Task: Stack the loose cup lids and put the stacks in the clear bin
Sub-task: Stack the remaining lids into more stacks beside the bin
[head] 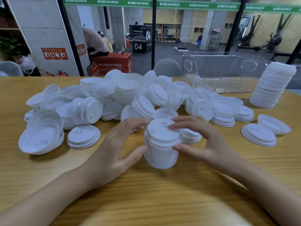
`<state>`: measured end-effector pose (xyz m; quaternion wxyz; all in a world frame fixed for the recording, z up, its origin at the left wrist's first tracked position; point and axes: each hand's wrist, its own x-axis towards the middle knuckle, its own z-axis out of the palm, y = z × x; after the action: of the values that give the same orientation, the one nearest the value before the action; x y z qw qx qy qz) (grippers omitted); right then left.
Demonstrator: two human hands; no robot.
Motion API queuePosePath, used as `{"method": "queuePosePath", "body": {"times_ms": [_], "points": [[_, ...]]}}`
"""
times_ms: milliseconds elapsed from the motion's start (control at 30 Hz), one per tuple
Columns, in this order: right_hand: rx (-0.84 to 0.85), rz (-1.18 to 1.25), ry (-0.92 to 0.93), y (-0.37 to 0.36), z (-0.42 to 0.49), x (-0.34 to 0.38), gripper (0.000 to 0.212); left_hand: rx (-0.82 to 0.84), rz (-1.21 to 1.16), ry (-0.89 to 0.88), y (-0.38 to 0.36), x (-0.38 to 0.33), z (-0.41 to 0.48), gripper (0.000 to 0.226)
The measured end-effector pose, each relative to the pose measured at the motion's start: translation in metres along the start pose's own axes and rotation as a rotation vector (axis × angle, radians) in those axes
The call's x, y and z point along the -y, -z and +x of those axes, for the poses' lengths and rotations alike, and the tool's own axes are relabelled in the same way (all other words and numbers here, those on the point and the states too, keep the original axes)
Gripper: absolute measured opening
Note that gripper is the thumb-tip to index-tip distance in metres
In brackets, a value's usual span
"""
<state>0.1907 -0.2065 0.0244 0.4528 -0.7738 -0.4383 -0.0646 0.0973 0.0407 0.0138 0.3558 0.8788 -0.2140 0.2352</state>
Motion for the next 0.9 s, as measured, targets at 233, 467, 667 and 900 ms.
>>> {"method": "queuePosePath", "body": {"times_ms": [233, 467, 667, 900], "points": [[0.009, -0.030, 0.006, -0.002, 0.000, -0.002, 0.040, 0.026, 0.030, -0.010, 0.000, 0.002, 0.000, 0.039], [-0.137, -0.045, -0.065, 0.013, 0.001, -0.010, 0.040, 0.027, 0.037, -0.013, 0.001, 0.002, 0.000, 0.039], [-0.112, -0.297, -0.406, 0.027, 0.000, -0.040, 0.041, 0.030, 0.022, -0.015, 0.000, 0.002, 0.000, 0.040], [-0.029, -0.281, -0.415, 0.024, -0.002, -0.038, 0.043, 0.022, 0.021, -0.024, 0.001, 0.001, 0.001, 0.040]]}}
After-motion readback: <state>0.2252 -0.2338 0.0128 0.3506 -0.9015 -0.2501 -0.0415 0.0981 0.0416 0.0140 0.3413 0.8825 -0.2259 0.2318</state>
